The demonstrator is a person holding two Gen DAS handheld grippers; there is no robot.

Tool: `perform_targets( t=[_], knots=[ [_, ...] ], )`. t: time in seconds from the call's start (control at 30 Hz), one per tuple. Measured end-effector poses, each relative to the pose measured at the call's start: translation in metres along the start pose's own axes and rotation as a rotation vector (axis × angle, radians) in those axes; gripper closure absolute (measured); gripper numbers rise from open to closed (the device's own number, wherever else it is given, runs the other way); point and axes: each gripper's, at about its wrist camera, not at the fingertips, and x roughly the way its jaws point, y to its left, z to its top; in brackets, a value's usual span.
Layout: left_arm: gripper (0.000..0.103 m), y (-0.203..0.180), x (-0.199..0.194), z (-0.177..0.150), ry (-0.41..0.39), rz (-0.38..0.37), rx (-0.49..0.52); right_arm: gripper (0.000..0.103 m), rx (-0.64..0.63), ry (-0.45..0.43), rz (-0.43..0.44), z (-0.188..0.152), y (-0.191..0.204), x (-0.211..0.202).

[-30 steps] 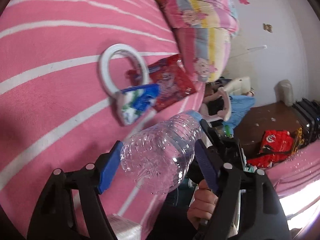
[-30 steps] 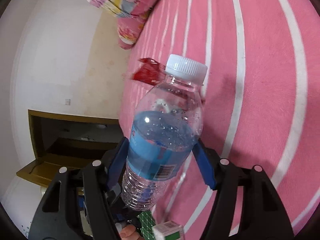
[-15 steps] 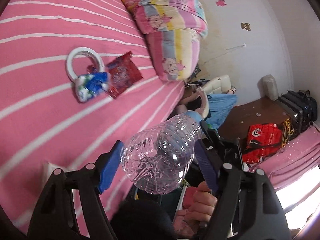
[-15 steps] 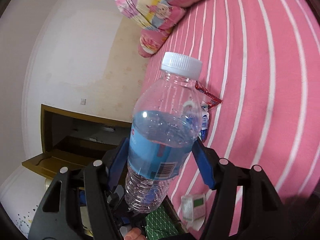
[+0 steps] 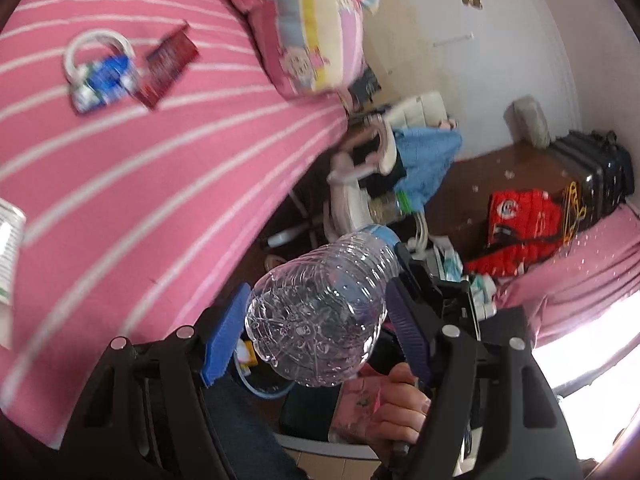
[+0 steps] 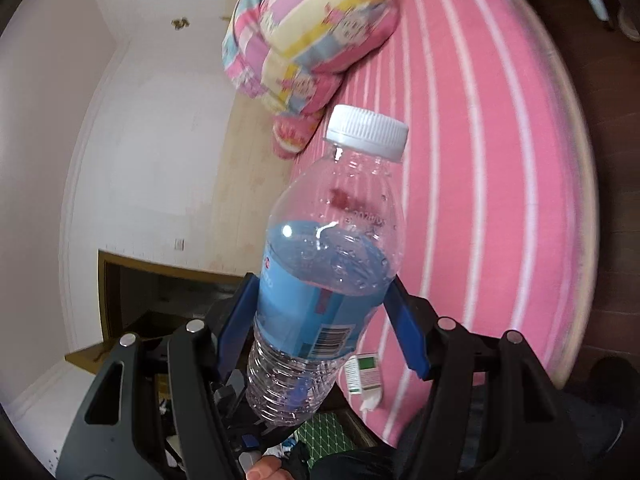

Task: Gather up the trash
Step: 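Carry the water bottle over the bin and open the right tool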

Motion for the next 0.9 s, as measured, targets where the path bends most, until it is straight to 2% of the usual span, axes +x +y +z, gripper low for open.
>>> perform_targets(
  t=[0.2, 0.5, 0.9],
  knots=[
    [0.036, -0.022, 0.060, -0.028, 0.108, -0.005, 0.011, 0.039, 0.039, -0.066, -0.024, 0.014, -0.033, -0.062],
    [0.036, -0.039, 0.164, -0.072, 0.294, 0.032, 0.028, 0.039, 0.192, -0.154, -0.063, 0.034, -0.117, -0.151],
    [0.037, -0.020, 0.263, -0.114, 0.505, 0.138, 0.039, 0.039, 0.425, -0.212, -0.097, 0.039, -0.228, -0.202]
  ],
)
